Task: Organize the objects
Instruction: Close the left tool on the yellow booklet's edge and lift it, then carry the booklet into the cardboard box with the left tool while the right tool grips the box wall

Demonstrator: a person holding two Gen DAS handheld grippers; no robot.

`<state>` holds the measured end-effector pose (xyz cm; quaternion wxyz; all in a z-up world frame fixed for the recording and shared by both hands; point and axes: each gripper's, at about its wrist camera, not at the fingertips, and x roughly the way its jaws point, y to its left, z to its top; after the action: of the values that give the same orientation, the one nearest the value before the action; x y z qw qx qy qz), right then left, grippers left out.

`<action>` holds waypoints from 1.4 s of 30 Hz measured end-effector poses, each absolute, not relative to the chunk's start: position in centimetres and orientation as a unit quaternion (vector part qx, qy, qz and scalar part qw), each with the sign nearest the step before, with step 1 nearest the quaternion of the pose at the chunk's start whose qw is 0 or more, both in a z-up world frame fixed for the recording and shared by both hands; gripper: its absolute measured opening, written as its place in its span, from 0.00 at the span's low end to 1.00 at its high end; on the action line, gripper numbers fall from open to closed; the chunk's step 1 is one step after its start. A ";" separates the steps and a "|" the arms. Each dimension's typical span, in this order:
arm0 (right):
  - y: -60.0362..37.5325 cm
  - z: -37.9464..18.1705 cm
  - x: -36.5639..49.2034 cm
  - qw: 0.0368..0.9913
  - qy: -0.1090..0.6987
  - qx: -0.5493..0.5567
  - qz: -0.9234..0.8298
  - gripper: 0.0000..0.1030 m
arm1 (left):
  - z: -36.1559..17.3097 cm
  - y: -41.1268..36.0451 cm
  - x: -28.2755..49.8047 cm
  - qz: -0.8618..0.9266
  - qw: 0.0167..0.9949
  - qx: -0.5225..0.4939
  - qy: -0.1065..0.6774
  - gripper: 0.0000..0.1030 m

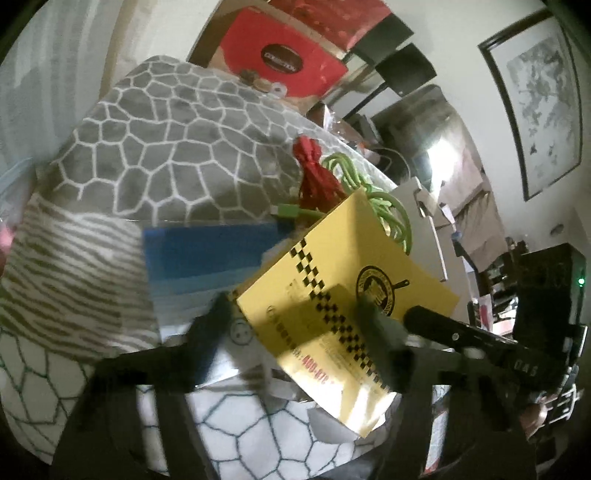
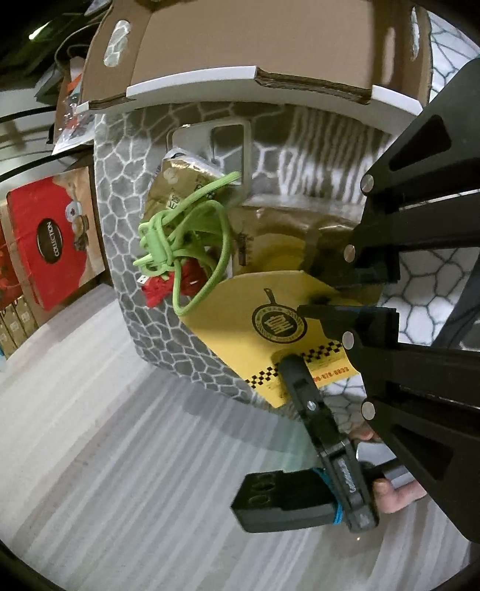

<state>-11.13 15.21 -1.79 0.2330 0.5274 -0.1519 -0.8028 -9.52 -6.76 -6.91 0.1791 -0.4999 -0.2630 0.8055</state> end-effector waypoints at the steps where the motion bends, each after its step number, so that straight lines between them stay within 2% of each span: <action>1: 15.2 -1.7 -11.0 0.232 -0.147 0.526 -0.805 0.09 | -6.8 -6.7 -9.5 0.806 0.183 -0.498 -0.264 0.38; 4: 15.0 -1.5 -10.8 0.224 -0.125 0.524 -0.812 0.11 | -5.8 -6.5 -9.0 0.818 0.181 -0.482 -0.255 0.20; 6: 15.0 -1.2 -10.5 0.216 -0.108 0.522 -0.818 0.17 | -5.1 -6.8 -8.5 0.826 0.181 -0.469 -0.253 0.12; 7: 15.2 -1.0 -10.3 0.213 -0.106 0.521 -0.820 0.18 | -4.8 -6.9 -8.3 0.828 0.181 -0.465 -0.254 0.04; 8: 15.4 -0.7 -10.1 0.211 -0.105 0.519 -0.822 0.21 | -4.5 -7.1 -8.1 0.830 0.183 -0.461 -0.256 0.02; 11: 17.1 0.6 -9.1 0.194 -0.094 0.505 -0.836 0.34 | -3.6 -7.7 -7.5 0.832 0.191 -0.452 -0.259 0.01; 12: 17.9 1.0 -8.7 0.187 -0.090 0.500 -0.841 0.36 | -3.3 -7.8 -7.3 0.833 0.193 -0.450 -0.258 0.01; 21: 28.7 3.1 -5.9 0.052 -0.082 0.487 -0.868 0.36 | 0.7 -7.2 -6.5 0.840 0.229 -0.418 -0.259 0.00; 28: 36.1 2.6 -5.1 -0.065 -0.080 0.485 -0.868 0.37 | 4.2 -4.8 -6.5 0.850 0.257 -0.392 -0.240 0.00; 34: 39.0 -0.2 -5.8 -0.093 -0.096 0.508 -0.851 0.37 | 6.5 -1.3 -7.3 0.854 0.280 -0.381 -0.217 0.00; 36: 39.2 -1.0 -6.0 -0.093 -0.098 0.516 -0.846 0.33 | 7.0 -0.1 -7.5 0.856 0.285 -0.379 -0.207 0.00; 42: 38.9 -1.3 -5.7 -0.080 -0.102 0.519 -0.845 0.31 | 8.2 4.7 -9.0 0.857 0.301 -0.383 -0.167 0.00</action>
<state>-5.73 38.92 -1.26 -0.0805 0.5193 -0.1016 -0.8447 -9.00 4.69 8.16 0.3012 -0.3826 -0.1669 0.8574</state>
